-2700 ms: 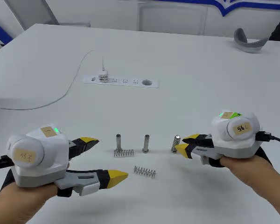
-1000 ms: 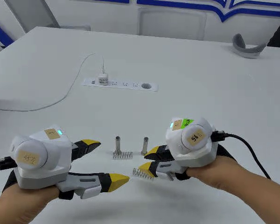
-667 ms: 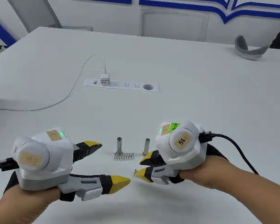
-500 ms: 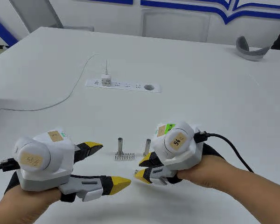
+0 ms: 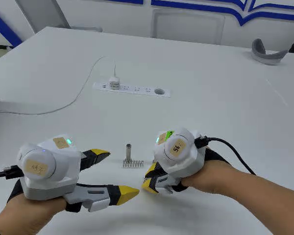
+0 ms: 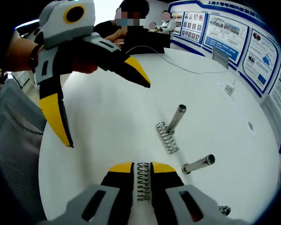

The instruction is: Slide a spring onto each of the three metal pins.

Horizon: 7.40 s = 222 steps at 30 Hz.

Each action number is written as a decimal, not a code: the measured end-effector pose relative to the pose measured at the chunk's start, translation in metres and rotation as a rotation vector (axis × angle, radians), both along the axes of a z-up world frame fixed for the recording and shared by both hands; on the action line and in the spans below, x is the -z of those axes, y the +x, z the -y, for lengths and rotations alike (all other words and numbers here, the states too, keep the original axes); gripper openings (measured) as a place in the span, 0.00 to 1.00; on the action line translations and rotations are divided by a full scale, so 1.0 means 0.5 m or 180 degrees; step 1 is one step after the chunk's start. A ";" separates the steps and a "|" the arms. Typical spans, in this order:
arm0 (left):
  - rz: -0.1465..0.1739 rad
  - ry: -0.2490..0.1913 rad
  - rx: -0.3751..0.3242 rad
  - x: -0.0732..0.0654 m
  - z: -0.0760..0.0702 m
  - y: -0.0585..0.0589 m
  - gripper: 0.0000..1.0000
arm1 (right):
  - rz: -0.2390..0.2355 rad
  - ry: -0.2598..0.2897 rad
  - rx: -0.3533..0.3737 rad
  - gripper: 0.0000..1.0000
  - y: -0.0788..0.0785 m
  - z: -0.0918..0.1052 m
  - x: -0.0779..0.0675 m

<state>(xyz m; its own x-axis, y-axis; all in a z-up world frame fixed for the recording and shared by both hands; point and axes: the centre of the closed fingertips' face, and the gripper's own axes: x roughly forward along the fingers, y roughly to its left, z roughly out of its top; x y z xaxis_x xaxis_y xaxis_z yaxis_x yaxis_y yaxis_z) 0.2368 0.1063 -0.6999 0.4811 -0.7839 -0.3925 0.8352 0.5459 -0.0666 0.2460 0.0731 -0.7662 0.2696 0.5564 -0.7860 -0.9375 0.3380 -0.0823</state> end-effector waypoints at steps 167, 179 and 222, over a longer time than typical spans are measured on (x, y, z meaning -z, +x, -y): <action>0.0193 -0.0012 0.0321 -0.021 0.063 -0.012 0.41 | 0.0318 0.0882 0.0340 0.12 -0.026 -0.011 -0.219; 0.0138 -0.0044 0.0209 -0.018 0.044 -0.005 0.46 | 0.0396 0.0983 0.0510 0.12 0.001 0.013 -0.234; 0.0039 0.0008 -0.0011 -0.002 0.012 0.012 0.64 | 0.0485 0.1126 0.1148 0.12 0.120 0.073 -0.206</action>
